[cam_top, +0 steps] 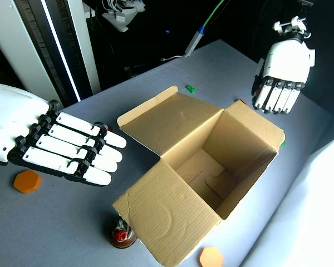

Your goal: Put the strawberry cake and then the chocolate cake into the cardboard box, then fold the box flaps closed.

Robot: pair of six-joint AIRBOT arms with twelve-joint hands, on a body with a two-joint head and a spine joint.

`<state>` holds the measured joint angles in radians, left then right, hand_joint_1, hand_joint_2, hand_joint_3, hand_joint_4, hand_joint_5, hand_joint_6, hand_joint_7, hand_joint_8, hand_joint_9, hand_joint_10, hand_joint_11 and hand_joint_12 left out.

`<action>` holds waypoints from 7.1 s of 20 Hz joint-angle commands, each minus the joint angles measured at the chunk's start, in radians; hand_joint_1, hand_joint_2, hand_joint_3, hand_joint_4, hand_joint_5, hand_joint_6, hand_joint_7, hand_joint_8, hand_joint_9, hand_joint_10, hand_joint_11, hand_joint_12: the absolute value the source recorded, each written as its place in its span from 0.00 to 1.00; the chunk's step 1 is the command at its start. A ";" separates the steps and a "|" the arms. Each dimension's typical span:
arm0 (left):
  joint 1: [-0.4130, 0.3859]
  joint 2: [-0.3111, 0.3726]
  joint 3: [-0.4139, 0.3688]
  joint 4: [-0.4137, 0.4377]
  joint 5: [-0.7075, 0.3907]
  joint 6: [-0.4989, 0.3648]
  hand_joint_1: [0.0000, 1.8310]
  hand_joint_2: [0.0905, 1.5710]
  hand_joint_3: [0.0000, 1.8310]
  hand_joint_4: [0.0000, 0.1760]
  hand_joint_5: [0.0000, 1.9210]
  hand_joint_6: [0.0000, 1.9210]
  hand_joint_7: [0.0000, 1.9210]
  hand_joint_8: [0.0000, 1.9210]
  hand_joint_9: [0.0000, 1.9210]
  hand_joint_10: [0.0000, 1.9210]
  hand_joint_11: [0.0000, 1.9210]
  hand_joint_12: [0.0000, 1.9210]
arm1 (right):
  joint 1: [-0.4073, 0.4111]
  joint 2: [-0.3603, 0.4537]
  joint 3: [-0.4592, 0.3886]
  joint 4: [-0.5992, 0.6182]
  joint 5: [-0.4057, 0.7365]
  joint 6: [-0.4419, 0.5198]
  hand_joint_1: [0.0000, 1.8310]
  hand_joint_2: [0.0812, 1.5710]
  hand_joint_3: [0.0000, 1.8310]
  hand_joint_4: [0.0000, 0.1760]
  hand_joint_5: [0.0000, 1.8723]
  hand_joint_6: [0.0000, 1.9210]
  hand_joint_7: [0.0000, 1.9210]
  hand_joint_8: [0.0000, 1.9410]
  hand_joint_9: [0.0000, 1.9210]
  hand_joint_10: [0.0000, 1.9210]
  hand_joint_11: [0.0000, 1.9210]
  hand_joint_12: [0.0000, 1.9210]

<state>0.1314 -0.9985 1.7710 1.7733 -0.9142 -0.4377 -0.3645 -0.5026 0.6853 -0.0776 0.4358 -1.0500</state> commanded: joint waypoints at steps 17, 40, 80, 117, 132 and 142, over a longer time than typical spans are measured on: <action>-0.286 -0.035 -0.035 0.174 -0.072 -0.082 0.69 0.77 0.08 0.00 0.33 0.84 0.31 0.79 0.31 0.93 0.30 1.00 | 0.008 0.011 -0.001 0.010 0.113 -0.004 0.59 0.61 0.00 0.02 0.00 0.00 0.02 0.00 0.01 0.00 0.01 0.00; -0.310 -0.367 0.055 0.262 -0.076 -0.082 0.70 0.81 0.04 0.00 0.33 0.81 0.29 0.83 0.30 0.93 0.31 1.00 | 0.018 0.010 0.000 0.074 0.105 -0.004 0.56 0.62 0.00 0.04 0.00 0.00 0.01 0.00 0.00 0.00 0.00 0.00; -0.350 -0.059 -0.020 0.389 -0.130 -0.128 0.01 0.68 0.00 0.23 0.06 0.00 0.10 0.00 0.11 0.00 0.00 0.37 | -0.035 -0.268 0.335 0.860 -0.062 0.128 0.60 0.59 0.00 0.05 0.00 0.00 0.01 0.00 0.01 0.00 0.00 0.00; 0.187 0.089 -0.137 -0.174 0.060 0.068 0.08 0.74 0.00 0.02 0.10 0.00 0.09 0.00 0.11 0.00 0.00 0.40 | -0.073 -0.581 0.600 0.759 0.031 0.127 0.67 0.64 0.01 0.00 0.19 0.04 0.20 0.02 0.21 0.06 0.00 0.56; 0.222 0.061 -0.139 -0.282 0.055 0.061 0.13 0.73 0.00 0.15 0.09 0.00 0.11 0.00 0.11 0.00 0.00 0.43 | -0.042 -0.457 0.508 0.760 0.035 0.137 0.74 0.74 0.00 0.00 0.48 0.56 0.42 0.65 0.37 0.78 0.27 0.91; 0.238 0.059 -0.152 -0.286 0.054 0.061 0.14 0.74 0.00 0.16 0.10 0.00 0.12 0.00 0.14 0.00 0.00 0.47 | 0.038 -0.237 0.376 0.759 0.021 0.138 0.73 0.75 0.00 0.00 0.48 0.58 0.40 0.68 0.35 0.81 0.25 0.93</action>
<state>0.3710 -0.9455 1.6173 1.5589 -0.8505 -0.3744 -0.3347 -0.7513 1.0584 0.6868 0.3538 -0.9195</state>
